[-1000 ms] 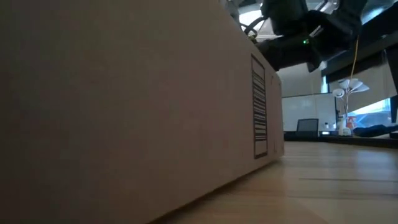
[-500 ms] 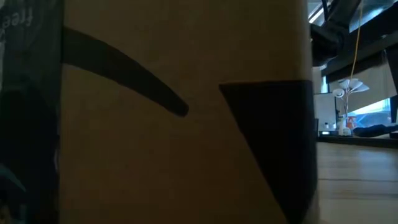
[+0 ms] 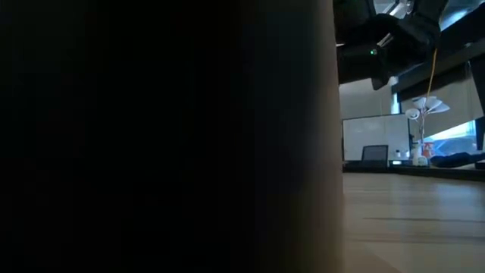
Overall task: Unpack boxes
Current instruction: Open the cardboard box using the gray cutter
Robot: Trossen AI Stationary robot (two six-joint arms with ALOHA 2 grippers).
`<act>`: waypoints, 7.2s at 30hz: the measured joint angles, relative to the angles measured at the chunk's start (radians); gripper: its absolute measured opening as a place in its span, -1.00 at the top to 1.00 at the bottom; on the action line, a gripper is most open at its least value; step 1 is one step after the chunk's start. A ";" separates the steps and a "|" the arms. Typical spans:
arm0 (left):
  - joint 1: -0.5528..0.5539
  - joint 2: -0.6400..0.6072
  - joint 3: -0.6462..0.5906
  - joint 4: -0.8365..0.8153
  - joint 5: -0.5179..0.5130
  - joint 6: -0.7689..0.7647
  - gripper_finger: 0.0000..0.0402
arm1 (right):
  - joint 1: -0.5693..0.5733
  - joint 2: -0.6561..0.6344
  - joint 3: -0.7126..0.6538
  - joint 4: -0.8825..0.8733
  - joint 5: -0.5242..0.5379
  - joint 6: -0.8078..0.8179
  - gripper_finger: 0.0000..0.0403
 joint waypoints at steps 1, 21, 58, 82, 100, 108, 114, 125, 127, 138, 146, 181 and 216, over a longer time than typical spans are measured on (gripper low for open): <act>-0.001 0.000 0.000 -0.001 0.002 -0.005 -0.17 | 0.000 0.000 0.000 0.002 -0.003 0.000 0.68; 0.086 -0.103 0.001 -0.131 -0.047 0.116 -0.17 | -0.013 0.003 -0.002 0.030 -0.006 0.094 0.68; 0.087 -0.103 0.001 -0.129 -0.130 0.166 -0.17 | -0.082 0.007 0.147 -0.159 -0.088 -0.149 0.68; 0.092 -0.019 0.006 -0.171 -0.135 0.208 -0.17 | -0.085 0.004 0.178 -0.102 -0.034 -0.219 0.68; 0.091 -0.019 0.003 -0.180 -0.131 0.216 -0.17 | -0.102 0.000 0.113 -0.140 0.043 0.049 0.68; 0.091 -0.018 0.002 -0.172 -0.130 0.216 -0.17 | -0.187 0.017 0.015 0.052 -0.031 0.180 0.68; 0.091 -0.018 0.001 -0.157 -0.128 0.211 -0.17 | -0.203 0.076 0.051 0.151 -0.185 0.220 0.68; 0.091 -0.017 0.001 -0.154 -0.124 0.216 -0.17 | -0.190 0.167 0.160 0.147 -0.267 0.277 0.68; 0.091 -0.017 0.001 -0.154 -0.124 0.219 -0.17 | -0.190 0.170 0.167 0.124 -0.277 0.282 0.68; 0.086 -0.017 0.001 -0.152 -0.125 0.255 -0.17 | -0.190 0.229 0.179 0.117 -0.281 0.388 0.68; 0.086 -0.017 0.001 -0.149 -0.130 0.280 -0.17 | -0.213 0.276 0.247 0.113 -0.314 0.371 0.68; 0.080 -0.019 0.003 -0.183 -0.132 0.248 -0.17 | -0.223 0.328 0.332 0.053 -0.557 0.313 0.68; 0.080 -0.019 0.002 -0.221 -0.138 0.273 -0.17 | -0.307 0.316 0.219 0.132 -0.679 0.295 0.68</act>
